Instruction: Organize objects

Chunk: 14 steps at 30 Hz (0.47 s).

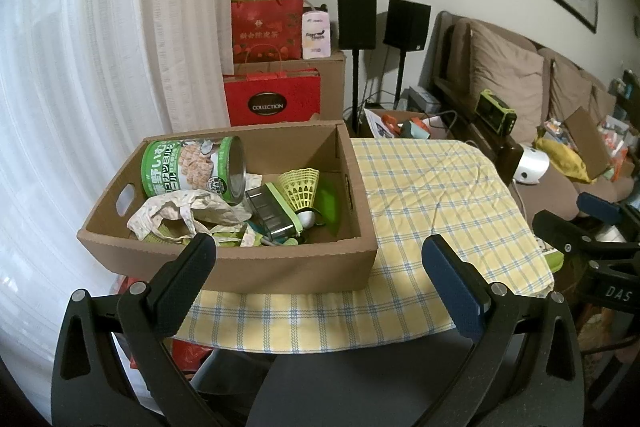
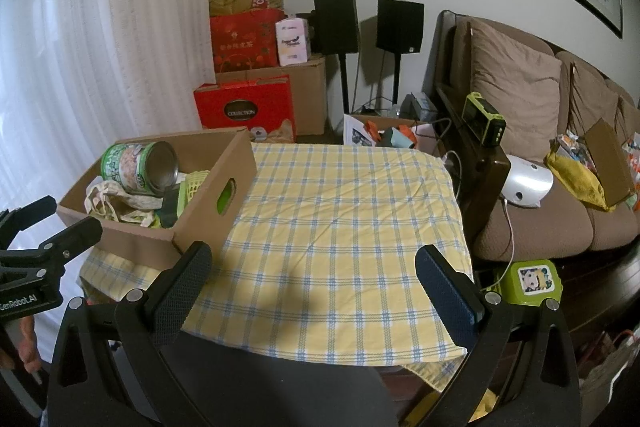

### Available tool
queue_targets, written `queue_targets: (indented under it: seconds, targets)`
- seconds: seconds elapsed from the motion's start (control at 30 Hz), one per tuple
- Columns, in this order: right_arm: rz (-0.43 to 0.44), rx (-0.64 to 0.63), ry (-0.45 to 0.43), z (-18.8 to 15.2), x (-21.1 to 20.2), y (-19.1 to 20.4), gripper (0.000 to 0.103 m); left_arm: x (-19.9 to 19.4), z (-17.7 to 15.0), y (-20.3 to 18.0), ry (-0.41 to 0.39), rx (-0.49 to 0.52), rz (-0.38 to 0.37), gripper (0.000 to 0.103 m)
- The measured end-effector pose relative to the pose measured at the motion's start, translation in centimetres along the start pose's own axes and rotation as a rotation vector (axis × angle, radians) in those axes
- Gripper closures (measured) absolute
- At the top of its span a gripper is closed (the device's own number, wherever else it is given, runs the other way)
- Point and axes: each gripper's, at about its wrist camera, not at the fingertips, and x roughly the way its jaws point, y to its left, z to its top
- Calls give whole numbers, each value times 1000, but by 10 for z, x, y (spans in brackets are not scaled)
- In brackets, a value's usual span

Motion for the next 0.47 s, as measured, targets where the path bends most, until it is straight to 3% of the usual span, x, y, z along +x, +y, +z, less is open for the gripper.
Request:
queue_targets:
  seconds: [0.47]
  targets:
    - [-1,0,3,-1,1,2,1,-1,1,0,2,3,8,0]
